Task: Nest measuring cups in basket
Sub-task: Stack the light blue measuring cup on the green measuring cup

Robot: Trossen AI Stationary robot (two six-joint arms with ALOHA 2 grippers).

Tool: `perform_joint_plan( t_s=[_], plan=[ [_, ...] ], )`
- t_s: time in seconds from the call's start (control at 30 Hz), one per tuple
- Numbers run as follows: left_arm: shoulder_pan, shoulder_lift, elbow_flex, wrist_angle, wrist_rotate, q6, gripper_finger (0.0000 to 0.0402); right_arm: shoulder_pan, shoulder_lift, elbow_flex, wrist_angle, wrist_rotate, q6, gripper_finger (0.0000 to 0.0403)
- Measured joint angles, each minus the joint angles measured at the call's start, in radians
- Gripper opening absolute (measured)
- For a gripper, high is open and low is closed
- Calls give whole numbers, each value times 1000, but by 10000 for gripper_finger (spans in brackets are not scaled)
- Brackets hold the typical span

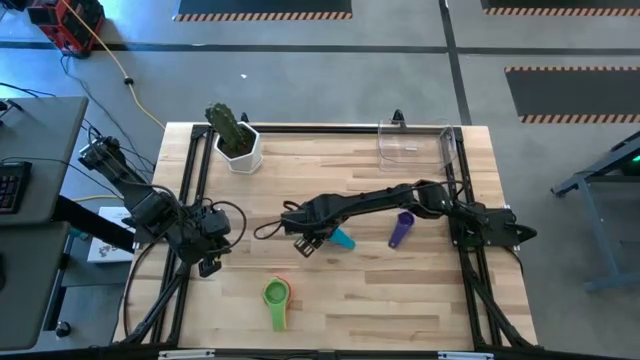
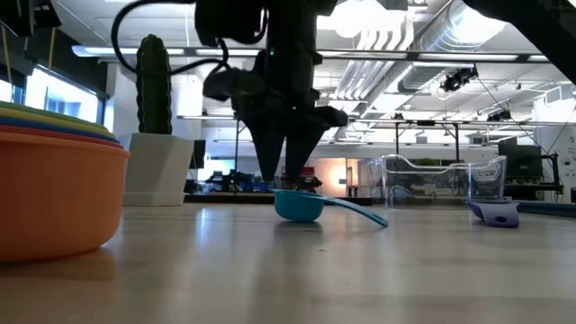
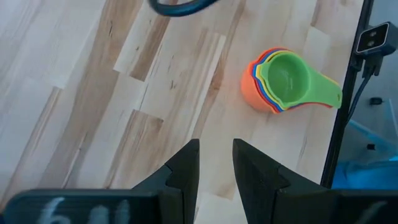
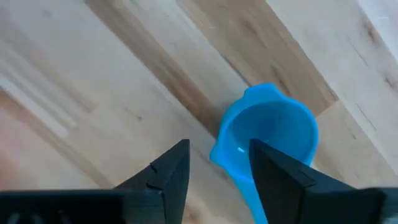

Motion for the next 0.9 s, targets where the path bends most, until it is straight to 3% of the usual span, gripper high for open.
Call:
perform_joint_plan(
  t_s=[0.37,0.9],
  plan=[
    [0,0,0,0,-18,18,87,-20,35,0,6,-14,2,130],
    [0,0,0,-7,-26,50,87,-20,56,-2,41,-23,94,8]
  ],
)
